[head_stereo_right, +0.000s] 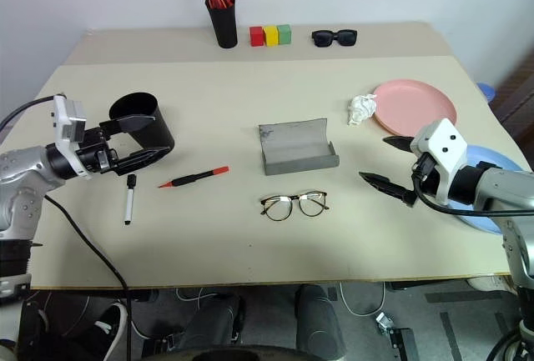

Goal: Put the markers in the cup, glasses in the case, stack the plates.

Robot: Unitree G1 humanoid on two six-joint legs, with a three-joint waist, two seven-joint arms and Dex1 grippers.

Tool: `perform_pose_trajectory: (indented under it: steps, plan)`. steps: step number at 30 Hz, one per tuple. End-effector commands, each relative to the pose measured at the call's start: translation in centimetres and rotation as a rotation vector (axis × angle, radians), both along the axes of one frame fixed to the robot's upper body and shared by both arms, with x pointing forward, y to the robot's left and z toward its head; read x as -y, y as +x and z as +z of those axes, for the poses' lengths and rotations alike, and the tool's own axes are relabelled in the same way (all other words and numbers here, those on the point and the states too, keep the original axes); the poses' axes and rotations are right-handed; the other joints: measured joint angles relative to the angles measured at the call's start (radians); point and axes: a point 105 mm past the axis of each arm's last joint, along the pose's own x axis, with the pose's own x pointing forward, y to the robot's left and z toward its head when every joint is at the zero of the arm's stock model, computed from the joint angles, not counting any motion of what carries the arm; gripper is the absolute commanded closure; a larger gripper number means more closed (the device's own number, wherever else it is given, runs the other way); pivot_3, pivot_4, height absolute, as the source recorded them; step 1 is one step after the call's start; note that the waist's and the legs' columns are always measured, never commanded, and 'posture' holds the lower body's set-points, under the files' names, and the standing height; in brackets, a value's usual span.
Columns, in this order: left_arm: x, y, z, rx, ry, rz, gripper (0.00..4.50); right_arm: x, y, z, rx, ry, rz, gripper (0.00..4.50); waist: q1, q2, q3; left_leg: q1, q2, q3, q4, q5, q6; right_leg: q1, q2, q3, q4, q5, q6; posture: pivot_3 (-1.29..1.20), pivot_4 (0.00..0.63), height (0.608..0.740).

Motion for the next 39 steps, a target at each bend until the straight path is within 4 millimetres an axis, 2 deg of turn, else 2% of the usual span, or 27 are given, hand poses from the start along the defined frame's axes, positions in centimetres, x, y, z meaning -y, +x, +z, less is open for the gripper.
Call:
perform_pose_trajectory:
  steps: [1,8,12,19,22,28,33,36,39]
  plan:
    - [-1.0,0.2,1.4,0.047,-0.005,0.018,0.00,-1.0,0.1,1.8,0.083,0.028,0.022,0.12,0.001,0.000,0.000,0.000,0.000,0.000,0.000,0.000,0.000,0.000,0.000,0.000,0.000,0.000,0.000,0.00,0.150,0.740]
    - [-0.7,1.6,1.6,0.052,0.003,-0.010,0.00,-1.6,0.3,2.6,0.110,0.027,0.037,0.12,0.005,0.000,0.000,0.000,0.000,0.000,0.000,0.000,0.000,0.000,0.000,0.000,0.000,0.000,0.000,0.00,0.150,0.740]
    - [0.8,1.3,2.1,0.063,-0.017,-0.047,0.00,-1.1,0.6,2.7,0.128,0.033,0.041,0.12,0.003,0.000,0.000,-0.001,0.000,0.000,0.000,0.000,0.000,0.000,0.000,0.000,-0.001,0.000,0.001,0.00,0.150,0.740]
    - [-0.3,0.5,1.8,0.010,0.009,-0.025,0.00,-2.4,0.8,2.4,0.140,0.054,0.067,0.12,-0.002,0.000,0.000,0.000,0.000,0.000,0.000,0.000,0.000,0.000,0.000,0.000,0.000,0.000,0.001,0.00,0.150,0.740]
    - [-0.8,0.2,1.4,-0.031,0.041,0.010,0.00,-2.5,0.5,2.2,0.139,0.053,0.087,0.12,0.001,0.000,0.000,-0.001,0.000,0.000,0.000,0.000,0.000,0.000,0.000,0.000,-0.001,0.000,0.001,0.00,0.150,0.740]
    - [-2.5,-1.8,1.2,-0.208,0.145,0.106,0.00,-3.2,-0.3,3.0,0.104,0.150,0.189,0.12,-0.003,0.000,0.000,0.000,0.000,0.000,0.000,0.000,0.001,0.000,0.000,0.000,-0.001,0.000,0.001,0.00,0.150,0.740]
    - [-3.8,-3.9,0.4,-0.340,0.135,0.185,0.00,-4.3,-0.2,3.2,0.125,0.145,0.233,0.12,-0.006,0.000,0.001,0.000,0.001,0.000,0.000,-0.001,0.001,0.000,0.000,0.000,-0.001,0.000,0.001,0.00,0.150,0.740]
    - [-4.9,-4.8,-0.7,-0.370,0.187,0.283,0.00,-4.5,0.1,3.0,0.110,0.153,0.246,0.12,-0.004,0.000,0.001,0.000,0.001,0.000,0.000,-0.001,0.001,0.000,0.000,0.000,-0.001,0.000,0.001,0.00,0.150,0.740]
    - [-6.9,-4.7,-2.2,-0.403,0.231,0.452,0.00,-4.7,0.3,2.6,0.094,0.150,0.258,0.12,0.000,0.000,0.001,0.000,0.001,0.000,0.000,-0.001,0.001,0.000,0.000,0.000,-0.001,0.000,0.000,0.00,0.150,0.740]
